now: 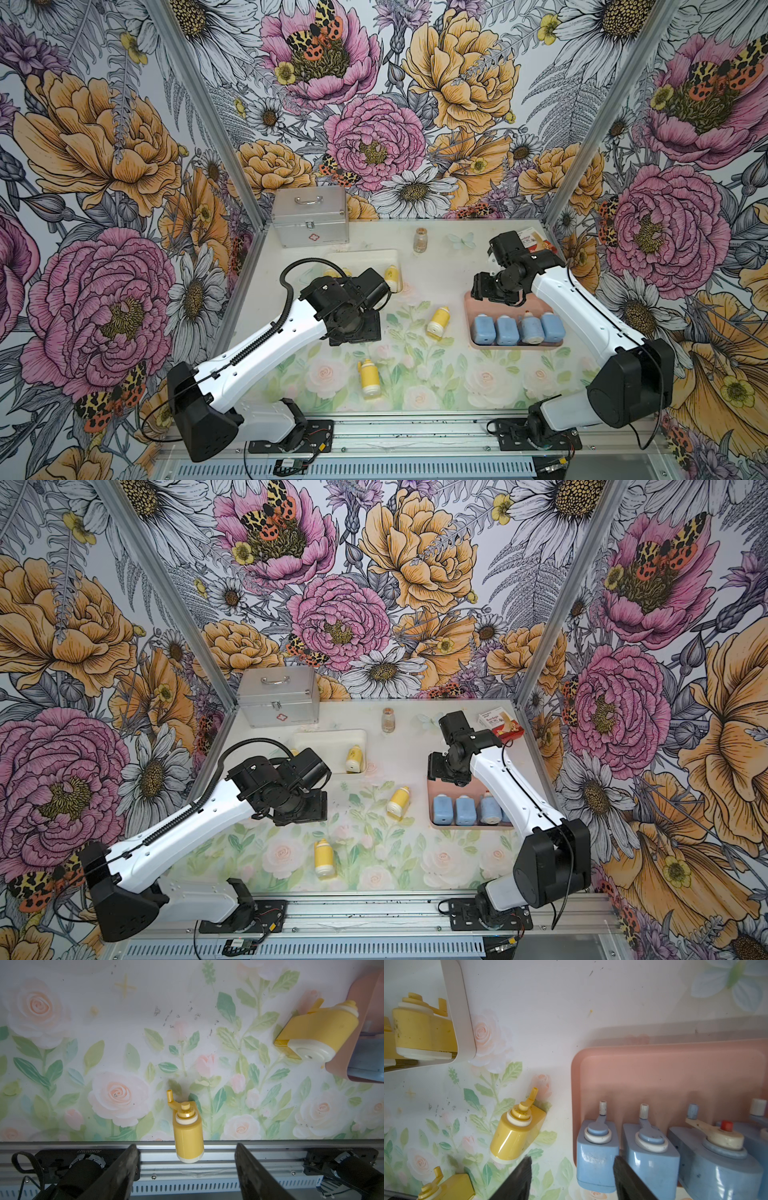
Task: Place the pencil sharpeners by color into the storage box
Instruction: Pick up the pencil sharpener from the center of the board.
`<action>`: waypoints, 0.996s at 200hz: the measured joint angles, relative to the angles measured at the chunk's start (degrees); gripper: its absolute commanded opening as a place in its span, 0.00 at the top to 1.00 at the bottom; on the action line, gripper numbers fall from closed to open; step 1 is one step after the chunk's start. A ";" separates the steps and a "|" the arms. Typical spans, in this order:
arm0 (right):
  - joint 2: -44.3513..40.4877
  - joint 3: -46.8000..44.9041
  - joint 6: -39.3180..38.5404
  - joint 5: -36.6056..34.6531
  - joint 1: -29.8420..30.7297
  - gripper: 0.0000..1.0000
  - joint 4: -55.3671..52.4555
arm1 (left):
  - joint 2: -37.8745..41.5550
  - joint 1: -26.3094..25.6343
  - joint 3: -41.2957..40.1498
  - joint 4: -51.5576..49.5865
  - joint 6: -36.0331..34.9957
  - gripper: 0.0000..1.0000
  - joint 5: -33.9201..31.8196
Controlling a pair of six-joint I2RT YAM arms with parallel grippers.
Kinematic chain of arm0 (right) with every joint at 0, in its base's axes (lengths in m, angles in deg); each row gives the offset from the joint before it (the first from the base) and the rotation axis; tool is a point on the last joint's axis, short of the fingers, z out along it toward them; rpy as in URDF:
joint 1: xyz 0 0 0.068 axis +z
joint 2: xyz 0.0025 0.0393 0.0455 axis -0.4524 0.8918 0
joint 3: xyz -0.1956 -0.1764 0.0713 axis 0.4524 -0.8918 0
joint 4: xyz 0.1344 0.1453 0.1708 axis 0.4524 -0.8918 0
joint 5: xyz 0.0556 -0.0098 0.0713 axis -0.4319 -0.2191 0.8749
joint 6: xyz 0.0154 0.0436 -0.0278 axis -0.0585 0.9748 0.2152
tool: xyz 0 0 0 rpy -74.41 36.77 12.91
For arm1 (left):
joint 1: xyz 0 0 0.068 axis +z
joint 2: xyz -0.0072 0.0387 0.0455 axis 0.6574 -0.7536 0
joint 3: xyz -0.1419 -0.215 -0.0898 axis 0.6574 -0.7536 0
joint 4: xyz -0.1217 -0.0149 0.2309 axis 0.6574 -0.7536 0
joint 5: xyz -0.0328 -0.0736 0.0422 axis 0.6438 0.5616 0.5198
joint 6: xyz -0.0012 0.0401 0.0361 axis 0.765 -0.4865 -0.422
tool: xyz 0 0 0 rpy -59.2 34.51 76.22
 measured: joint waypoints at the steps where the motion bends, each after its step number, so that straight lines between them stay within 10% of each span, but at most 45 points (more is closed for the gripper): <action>1: 0.04 0.04 0.00 0.00 0.04 0.36 -0.02 | 0.07 -0.11 -0.09 0.02 0.15 0.26 0.00; 81: 0.61 1.64 -0.02 -0.02 1.38 0.36 0.11 | -1.88 -11.34 -3.02 0.13 9.38 0.23 0.07; 199: 0.63 1.66 -0.02 -0.02 1.49 0.36 0.13 | -8.04 -14.75 -6.10 4.35 11.26 0.23 2.03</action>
